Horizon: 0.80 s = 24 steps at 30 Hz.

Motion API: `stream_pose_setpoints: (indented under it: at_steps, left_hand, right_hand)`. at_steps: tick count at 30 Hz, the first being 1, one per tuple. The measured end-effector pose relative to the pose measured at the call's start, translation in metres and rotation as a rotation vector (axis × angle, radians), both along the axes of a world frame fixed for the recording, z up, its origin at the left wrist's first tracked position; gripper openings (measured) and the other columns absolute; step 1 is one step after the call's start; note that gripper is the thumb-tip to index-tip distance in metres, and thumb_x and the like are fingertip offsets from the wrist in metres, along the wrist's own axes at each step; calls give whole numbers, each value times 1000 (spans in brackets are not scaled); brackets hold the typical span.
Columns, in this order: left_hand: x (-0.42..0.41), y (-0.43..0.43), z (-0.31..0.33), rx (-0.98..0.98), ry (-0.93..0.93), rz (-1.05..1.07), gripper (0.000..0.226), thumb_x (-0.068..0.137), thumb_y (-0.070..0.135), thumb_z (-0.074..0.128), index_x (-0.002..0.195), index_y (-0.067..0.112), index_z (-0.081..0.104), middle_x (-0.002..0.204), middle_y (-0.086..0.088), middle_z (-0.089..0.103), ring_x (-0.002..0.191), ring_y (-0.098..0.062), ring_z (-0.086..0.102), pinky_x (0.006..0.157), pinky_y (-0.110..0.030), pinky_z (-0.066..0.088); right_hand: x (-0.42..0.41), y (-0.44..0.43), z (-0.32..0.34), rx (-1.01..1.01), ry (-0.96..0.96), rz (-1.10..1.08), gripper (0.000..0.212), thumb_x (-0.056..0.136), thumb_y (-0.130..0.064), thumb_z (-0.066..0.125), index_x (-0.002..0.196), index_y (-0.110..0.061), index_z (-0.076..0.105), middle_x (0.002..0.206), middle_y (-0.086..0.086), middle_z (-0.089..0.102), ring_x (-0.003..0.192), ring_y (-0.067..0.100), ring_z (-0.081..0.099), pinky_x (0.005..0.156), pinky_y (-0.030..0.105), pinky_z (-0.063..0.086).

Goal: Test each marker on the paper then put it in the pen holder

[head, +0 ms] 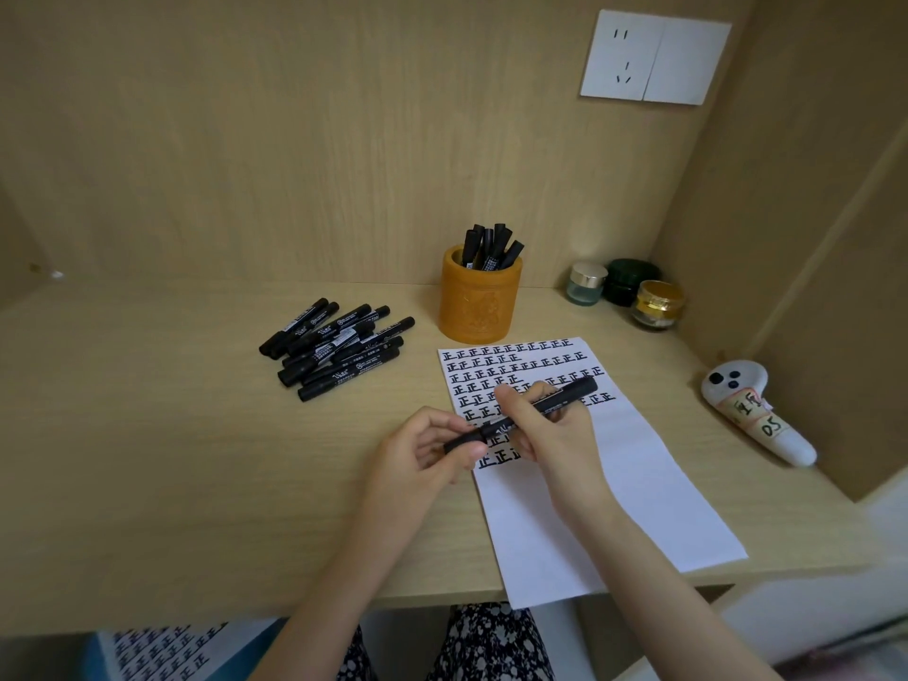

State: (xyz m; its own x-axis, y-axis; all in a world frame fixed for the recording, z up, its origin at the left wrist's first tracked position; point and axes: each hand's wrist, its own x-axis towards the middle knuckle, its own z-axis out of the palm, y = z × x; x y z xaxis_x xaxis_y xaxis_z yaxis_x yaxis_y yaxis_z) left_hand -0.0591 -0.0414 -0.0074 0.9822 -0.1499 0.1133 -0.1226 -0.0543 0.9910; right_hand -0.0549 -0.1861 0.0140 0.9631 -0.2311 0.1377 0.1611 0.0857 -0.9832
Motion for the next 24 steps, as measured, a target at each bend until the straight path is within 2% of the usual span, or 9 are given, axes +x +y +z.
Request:
stream_pose_setpoints:
  at_steps: [7,10,16,19,21,22,24]
  left_hand:
    - [-6,-2,6,-96,-39,29,13,73,11,74,82,10,64,70,-2,72,62,-8,64,56,-15,48]
    - [-5,-4,8,-111,-41,46,12,73,8,74,82,7,66,70,-8,72,59,-8,62,54,-15,48]
    - [-4,-1,12,-83,-43,28,10,75,10,73,83,9,66,74,-8,73,61,-9,64,55,-16,49]
    - [-2,2,14,-47,-54,49,11,76,13,73,84,10,66,74,-1,73,63,-7,65,56,-15,49]
    - [1,4,17,-21,-71,62,13,75,16,74,86,13,67,77,3,73,66,-6,66,61,-15,51]
    - [2,5,19,-9,-82,66,14,75,17,74,87,15,67,80,6,73,69,-5,67,64,-16,52]
    - [3,8,22,13,-98,80,13,76,18,73,87,18,67,82,7,73,71,-3,67,66,-15,52]
  right_hand:
    - [4,8,-5,-47,-18,-1,41,88,-5,64,55,-12,42,41,-6,36,40,10,32,44,20,30]
    - [5,9,-3,-66,-22,-17,40,87,-3,64,55,-11,42,41,-5,36,39,10,32,43,20,30]
    - [6,11,2,-76,0,14,42,88,-5,65,54,-12,40,39,-6,34,37,9,30,42,18,29]
    - [6,10,3,-41,41,75,44,88,-18,67,56,-16,37,41,-8,30,37,8,26,40,16,26]
    - [7,6,3,-76,62,94,41,83,-37,69,59,-17,43,46,-9,35,41,6,31,43,14,27]
    - [7,4,4,-112,72,74,39,78,-49,69,66,-16,51,51,-11,42,46,4,38,48,13,30]
    - [10,-1,2,-121,127,-47,55,66,-62,72,98,-18,61,77,-12,58,69,1,53,61,15,38]
